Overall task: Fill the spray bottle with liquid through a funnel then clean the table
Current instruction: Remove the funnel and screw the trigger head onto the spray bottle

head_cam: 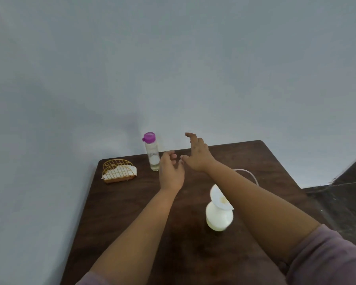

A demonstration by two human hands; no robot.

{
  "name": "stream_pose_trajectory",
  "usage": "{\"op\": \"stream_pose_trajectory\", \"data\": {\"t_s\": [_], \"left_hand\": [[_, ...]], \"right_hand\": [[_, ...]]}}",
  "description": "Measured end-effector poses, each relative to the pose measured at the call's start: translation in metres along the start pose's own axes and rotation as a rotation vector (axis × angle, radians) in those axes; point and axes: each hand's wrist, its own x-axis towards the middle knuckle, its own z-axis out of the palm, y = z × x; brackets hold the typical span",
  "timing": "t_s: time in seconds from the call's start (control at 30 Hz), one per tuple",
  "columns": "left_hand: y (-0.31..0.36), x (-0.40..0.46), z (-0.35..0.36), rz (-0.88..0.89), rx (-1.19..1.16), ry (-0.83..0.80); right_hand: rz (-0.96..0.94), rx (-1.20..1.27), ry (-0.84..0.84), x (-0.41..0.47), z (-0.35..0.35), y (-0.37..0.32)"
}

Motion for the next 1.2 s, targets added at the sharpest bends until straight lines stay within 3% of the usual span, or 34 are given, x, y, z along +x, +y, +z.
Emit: {"op": "stream_pose_trajectory", "data": {"t_s": [0.27,0.4,0.5,0.6,0.73,0.93,1.0,1.07,1.13,1.2], "left_hand": [[0.015,-0.082,0.058,-0.119,-0.002,-0.113],[0.009,-0.101,0.064,-0.348,-0.006,-0.129],[0.007,-0.112,0.066,-0.503,-0.155,-0.074],[0.012,-0.121,0.064,-0.587,-0.285,-0.045],[0.018,-0.125,0.066,-0.574,-0.285,-0.079],[0.008,-0.127,0.064,-0.457,-0.254,-0.280],[-0.002,-0.132,0.063,-0.410,-0.137,-0.393],[-0.015,-0.138,0.067,-0.315,0.130,-0.494],[-0.028,-0.139,0.073,-0.225,0.291,-0.512],[-0.035,-0.137,0.081,-0.214,0.273,-0.463]], "right_hand": [[0.135,-0.020,0.027,-0.062,-0.058,0.078],[0.337,0.210,0.017,-0.092,-0.061,0.109],[0.529,0.467,-0.045,-0.112,-0.053,0.126],[0.573,0.543,-0.124,-0.122,-0.043,0.132],[0.509,0.488,-0.070,-0.125,-0.042,0.128],[0.419,0.335,-0.033,-0.128,-0.040,0.129],[0.380,0.298,-0.011,-0.127,-0.041,0.131],[0.347,0.289,0.032,-0.127,-0.043,0.131],[0.311,0.263,0.054,-0.126,-0.047,0.130],[0.284,0.233,0.060,-0.124,-0.050,0.128]]}}
